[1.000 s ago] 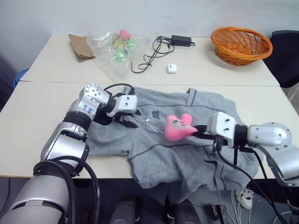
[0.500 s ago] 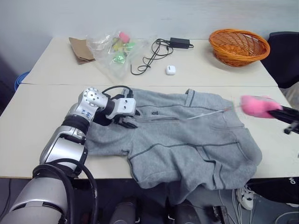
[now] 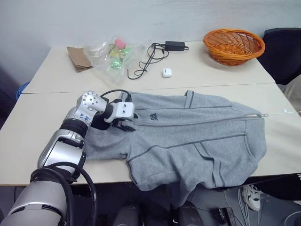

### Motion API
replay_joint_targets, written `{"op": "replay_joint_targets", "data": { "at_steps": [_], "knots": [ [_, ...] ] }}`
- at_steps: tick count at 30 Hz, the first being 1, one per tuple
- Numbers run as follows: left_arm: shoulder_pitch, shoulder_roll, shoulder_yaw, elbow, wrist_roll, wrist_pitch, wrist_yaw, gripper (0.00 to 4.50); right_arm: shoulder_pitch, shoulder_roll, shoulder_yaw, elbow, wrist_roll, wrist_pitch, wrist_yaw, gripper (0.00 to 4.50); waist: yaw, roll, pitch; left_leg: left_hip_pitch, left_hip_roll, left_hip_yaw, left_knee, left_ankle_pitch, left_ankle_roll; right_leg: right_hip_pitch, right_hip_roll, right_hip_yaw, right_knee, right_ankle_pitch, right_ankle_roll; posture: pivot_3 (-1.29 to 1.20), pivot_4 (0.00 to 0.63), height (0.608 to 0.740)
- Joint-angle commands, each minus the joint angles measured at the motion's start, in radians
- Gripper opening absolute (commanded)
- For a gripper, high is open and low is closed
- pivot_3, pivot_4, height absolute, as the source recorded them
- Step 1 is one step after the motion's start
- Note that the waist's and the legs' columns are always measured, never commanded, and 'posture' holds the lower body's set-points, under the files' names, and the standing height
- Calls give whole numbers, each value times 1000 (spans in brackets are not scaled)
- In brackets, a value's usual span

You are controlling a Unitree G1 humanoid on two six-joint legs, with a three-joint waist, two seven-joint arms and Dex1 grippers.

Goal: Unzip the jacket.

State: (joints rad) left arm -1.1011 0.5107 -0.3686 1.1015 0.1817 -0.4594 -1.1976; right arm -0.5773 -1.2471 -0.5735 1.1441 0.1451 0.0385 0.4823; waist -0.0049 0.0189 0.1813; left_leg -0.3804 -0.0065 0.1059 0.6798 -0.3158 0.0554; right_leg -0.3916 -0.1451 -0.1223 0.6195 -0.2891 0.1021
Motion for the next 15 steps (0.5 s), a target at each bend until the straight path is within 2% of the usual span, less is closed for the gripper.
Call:
{"op": "replay_joint_targets", "data": {
  "at_steps": [1,7,9,12,14,15],
  "knots": [
    [52,37,-30,36,77,24,20,2962,-82,-57,41,45,-20,-54,-27,0,-5,0,0,0,0,0,0,0,0,0,0,0,0,0,0,0,150,740],
    [69,36,-8,8,50,37,4,2962,-175,104,150,-38,-1,-45,126,0,-20,0,-1,3,1,0,-1,-1,-1,2,2,1,0,0,0,0,150,740],
    [76,20,45,-39,-31,111,-65,2962,-119,215,191,-236,72,50,267,0,-23,0,-1,5,1,0,-2,-1,-1,5,2,1,-1,0,0,0,150,740],
    [93,11,106,-108,-108,204,-136,2962,-10,301,220,-542,173,210,378,0,-20,3,-2,3,2,0,-1,-1,-1,3,3,1,2,0,0,0,150,740],
    [115,14,155,-198,-187,329,-196,2962,75,339,239,-819,270,370,403,0,-10,5,-2,-8,2,-2,2,-1,-1,-6,5,0,5,0,0,0,150,740],
    [132,24,180,-270,-238,414,-237,3145,104,342,250,-924,302,433,410,290,-6,5,-2,-13,1,-2,3,0,0,-10,10,-1,6,0,0,0,150,740]
  ]
}}
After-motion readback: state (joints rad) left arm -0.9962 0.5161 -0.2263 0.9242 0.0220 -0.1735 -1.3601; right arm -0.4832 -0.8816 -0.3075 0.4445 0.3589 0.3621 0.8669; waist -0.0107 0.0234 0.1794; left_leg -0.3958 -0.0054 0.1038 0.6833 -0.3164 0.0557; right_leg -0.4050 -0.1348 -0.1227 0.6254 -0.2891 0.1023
